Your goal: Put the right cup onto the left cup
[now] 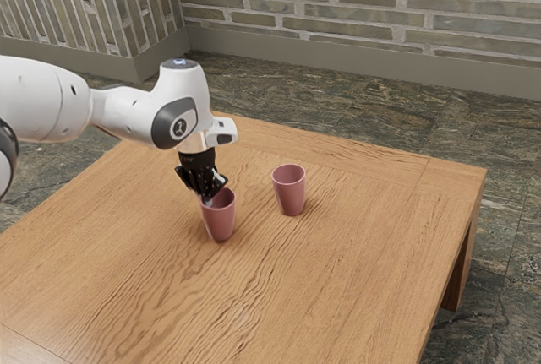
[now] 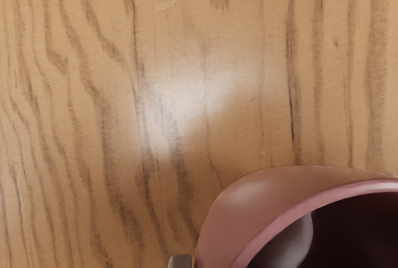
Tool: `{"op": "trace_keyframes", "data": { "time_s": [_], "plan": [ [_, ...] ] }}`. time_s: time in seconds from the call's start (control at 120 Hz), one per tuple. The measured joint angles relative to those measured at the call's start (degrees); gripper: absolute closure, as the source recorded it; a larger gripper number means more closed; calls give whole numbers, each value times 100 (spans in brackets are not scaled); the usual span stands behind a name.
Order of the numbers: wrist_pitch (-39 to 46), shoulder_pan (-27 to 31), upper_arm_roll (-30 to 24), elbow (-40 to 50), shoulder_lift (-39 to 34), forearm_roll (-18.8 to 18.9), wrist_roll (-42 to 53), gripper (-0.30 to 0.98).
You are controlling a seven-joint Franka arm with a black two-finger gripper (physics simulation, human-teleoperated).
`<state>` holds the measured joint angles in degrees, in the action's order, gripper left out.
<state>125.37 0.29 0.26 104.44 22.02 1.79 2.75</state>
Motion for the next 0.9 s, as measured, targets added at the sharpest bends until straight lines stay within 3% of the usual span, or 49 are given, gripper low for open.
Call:
{"op": "trace_keyframes", "data": {
  "time_s": [0.167,0.525,0.9],
  "plan": [
    [-9,-44,0,-171,-131,68,-70,78],
    [-691,-62,-315,-1510,-11,-50,-397,78],
    [-1315,-145,-509,-2678,673,-124,-816,78]
  ]
}}
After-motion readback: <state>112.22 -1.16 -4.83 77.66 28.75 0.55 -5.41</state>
